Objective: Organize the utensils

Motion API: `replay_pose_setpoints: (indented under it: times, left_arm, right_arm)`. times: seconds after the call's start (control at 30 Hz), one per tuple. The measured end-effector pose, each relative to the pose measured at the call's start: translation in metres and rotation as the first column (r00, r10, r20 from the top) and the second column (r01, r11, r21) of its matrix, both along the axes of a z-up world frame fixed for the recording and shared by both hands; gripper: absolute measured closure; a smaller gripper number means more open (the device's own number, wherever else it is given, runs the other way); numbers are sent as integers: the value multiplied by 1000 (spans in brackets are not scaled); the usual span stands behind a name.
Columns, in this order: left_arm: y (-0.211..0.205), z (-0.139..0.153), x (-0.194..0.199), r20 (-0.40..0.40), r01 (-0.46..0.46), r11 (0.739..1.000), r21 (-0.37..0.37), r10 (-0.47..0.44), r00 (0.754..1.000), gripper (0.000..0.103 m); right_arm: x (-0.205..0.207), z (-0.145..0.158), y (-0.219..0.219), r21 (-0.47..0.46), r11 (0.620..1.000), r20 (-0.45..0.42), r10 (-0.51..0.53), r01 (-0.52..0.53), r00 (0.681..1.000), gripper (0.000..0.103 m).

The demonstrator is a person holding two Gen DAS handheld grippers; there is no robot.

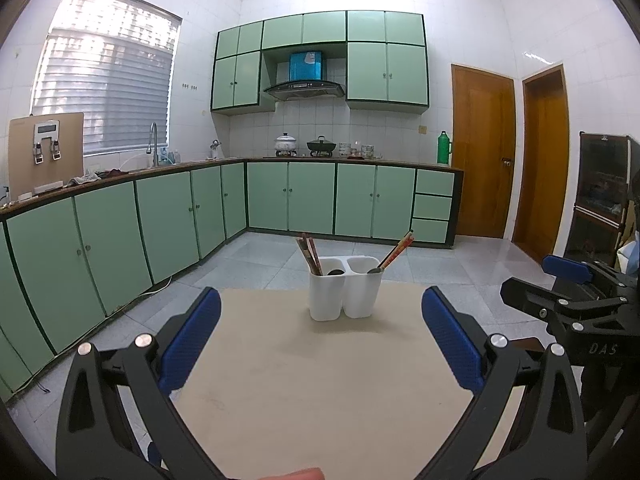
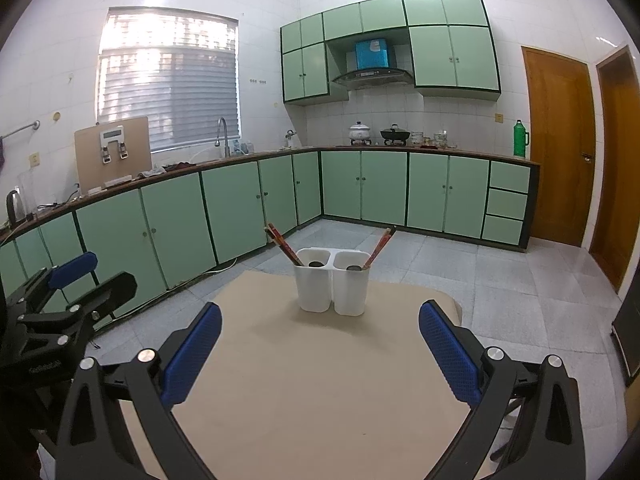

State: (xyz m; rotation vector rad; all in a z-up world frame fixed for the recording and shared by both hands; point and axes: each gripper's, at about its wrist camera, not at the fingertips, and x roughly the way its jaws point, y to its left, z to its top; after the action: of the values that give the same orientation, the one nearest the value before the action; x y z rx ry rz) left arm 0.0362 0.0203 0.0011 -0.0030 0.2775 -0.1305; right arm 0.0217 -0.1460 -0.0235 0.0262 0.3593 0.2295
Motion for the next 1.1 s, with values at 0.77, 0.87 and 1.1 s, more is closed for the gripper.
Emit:
replay_pose_setpoints:
  times: [0.77, 0.87, 1.1]
  left_arm:
    - [1, 0, -2, -4, 7, 1000, -4, -7, 1000, 6]
    - [1, 0, -2, -4, 7, 1000, -3, -7, 1000, 6]
    - [1, -1, -2, -6, 8, 1000, -5, -8, 1000, 6]
  right_arm:
    - [1, 0, 1, 1, 1000, 0, 7, -7, 1000, 6]
    - [0, 0, 1, 1, 1000, 0, 6, -6, 1000, 6]
    - [0, 0, 1, 1, 1000, 1, 7, -7, 1000, 6]
